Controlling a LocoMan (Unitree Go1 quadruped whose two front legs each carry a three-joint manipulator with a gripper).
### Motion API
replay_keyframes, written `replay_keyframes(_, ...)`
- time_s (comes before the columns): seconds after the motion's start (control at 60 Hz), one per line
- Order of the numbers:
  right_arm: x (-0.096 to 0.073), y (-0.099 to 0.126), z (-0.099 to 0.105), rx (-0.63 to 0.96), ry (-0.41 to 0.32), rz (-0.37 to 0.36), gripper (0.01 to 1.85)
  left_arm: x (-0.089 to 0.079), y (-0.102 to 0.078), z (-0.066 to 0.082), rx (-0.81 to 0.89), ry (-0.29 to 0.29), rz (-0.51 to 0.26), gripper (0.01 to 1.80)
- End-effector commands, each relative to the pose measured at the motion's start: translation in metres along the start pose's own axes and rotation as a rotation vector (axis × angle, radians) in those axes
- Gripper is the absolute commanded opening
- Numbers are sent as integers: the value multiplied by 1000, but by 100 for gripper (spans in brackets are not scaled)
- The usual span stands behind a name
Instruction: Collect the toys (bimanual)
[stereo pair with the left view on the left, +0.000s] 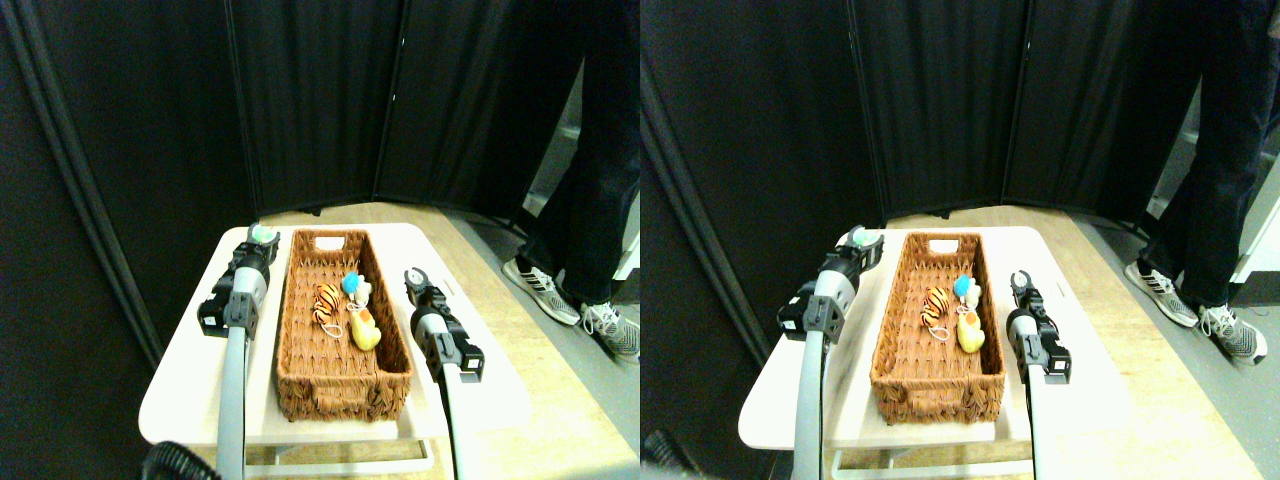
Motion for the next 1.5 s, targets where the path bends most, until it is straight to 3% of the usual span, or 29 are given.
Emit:
replay_keyframes(0.017,3,3,2,6,-19,28,1,4,-17,-12,-37,20,-44,1)
replay_keyframes(0.033,4,2,3,8,-18,30,1,7,-21,-20,-30,25,-36,1)
replay_keyframes(0.183,3,1,6,24,-19,44,1,12,-20,-43,-98,34,-16,1)
replay_keyframes(0.333,1,0,9,18,-28,33,1,16,-10,-55,-113,37,16,1)
replay_keyframes(0.483,0,0,10,11,-23,41,1,16,-1,-55,-169,41,49,1)
replay_keyframes(0.583,-1,1,10,0,-21,46,1,13,1,-53,-142,31,68,48)
replay_keyframes(0.6,-1,1,10,0,-21,46,1,13,1,-53,-142,31,68,48)
replay_keyframes(0.617,0,1,10,0,-20,44,1,12,1,-52,-132,35,72,60)
replay_keyframes(0.667,0,1,9,2,-18,45,1,11,2,-51,-133,41,75,75)
replay_keyframes(0.8,-2,3,8,-8,-19,50,1,9,4,-48,-140,50,85,98)
replay_keyframes(0.983,-3,3,7,4,-20,47,1,8,6,-45,-178,53,86,106)
replay_keyframes(1.083,-4,4,7,3,-15,44,1,6,7,-42,-168,39,73,98)
replay_keyframes(1.15,-4,3,7,-3,-9,62,1,4,8,-37,-121,-12,26,68)
replay_keyframes(1.183,-5,3,7,-5,-11,61,1,3,8,-36,-121,-19,21,62)
replay_keyframes(1.2,-5,3,7,-9,-13,59,1,1,10,-30,-148,-44,19,39)
replay_keyframes(1.267,-4,3,8,-10,-10,72,1,0,14,-19,-129,-28,-2,20)
replay_keyframes(1.367,-7,4,9,-6,-22,63,1,-6,25,-2,-76,-74,-12,3)
replay_keyframes(1.5,-7,5,10,-5,-16,62,1,-14,36,11,-64,-125,-13,1)
